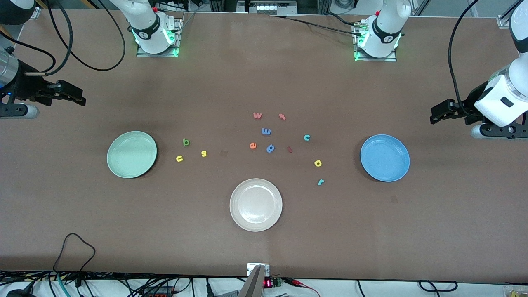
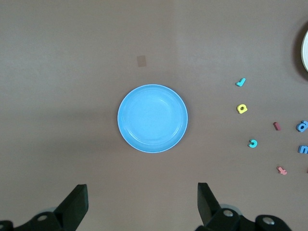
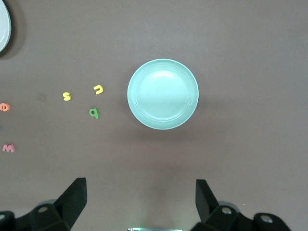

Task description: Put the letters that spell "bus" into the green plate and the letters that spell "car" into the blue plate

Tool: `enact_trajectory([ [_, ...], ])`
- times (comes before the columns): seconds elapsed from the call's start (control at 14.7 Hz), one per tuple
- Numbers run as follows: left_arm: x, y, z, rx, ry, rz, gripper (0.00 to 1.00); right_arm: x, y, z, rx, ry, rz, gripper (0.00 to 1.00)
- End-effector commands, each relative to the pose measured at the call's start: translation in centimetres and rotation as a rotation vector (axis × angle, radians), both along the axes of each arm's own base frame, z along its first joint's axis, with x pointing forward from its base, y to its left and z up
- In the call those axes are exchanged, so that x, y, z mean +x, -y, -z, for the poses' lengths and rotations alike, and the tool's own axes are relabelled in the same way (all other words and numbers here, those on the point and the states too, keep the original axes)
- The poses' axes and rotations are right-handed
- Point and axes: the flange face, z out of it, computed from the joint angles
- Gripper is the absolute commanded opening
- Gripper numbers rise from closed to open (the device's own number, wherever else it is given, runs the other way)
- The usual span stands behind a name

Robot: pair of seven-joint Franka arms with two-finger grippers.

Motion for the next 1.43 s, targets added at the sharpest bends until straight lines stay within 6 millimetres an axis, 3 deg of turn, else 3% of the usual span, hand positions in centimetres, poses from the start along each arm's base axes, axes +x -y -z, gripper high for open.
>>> enact_trajectory([
  [0.0,-1.4,-0.1,-0.1,-0.008,-0.007,0.000,1.00,0.2,-0.1,-0.6,-0.015,0.005,-0.005,1.00],
  [0.14,-1.3,-0.1,-0.4,-0.008,-0.001,0.000,1.00,0.2,-0.1,-0.6,-0.016,0.005,-0.003,1.00],
  [0.34,-0.6,0.8,0.7,-0.027,-0.019,0.013,1.00,0.2,-0.1,-0.5,-0.015,0.003,-0.003,1.00],
  [0.54,1.8,3.1,6.2,-0.061,-0.090,0.037,1.00,0.8,-0.6,0.9,-0.013,-0.024,-0.013,1.00],
  [0.68,3.6,3.2,9.8,-0.166,-0.103,0.005,1.00,1.5,-1.5,3.4,-0.010,-0.081,-0.031,1.00],
  [0.75,4.3,3.5,12.7,-0.191,-0.144,-0.005,1.00,1.5,-2.3,4.7,-0.013,-0.108,-0.035,1.00],
  [0.95,6.4,6.4,14.9,-0.143,-0.151,0.051,1.00,4.3,-5.7,12.4,-0.006,-0.169,-0.076,1.00],
  [1.02,6.5,8.6,16.0,-0.098,-0.161,0.092,1.00,4.7,-6.7,15.3,-0.005,-0.146,-0.091,1.00],
  [1.22,5.8,16.3,18.7,0.037,-0.127,0.135,1.00,3.3,-8.0,24.3,-0.005,-0.055,-0.068,1.00],
  [1.36,6.3,18.4,21.4,0.046,-0.098,0.106,1.00,2.7,-9.3,29.2,-0.003,-0.028,-0.047,1.00],
])
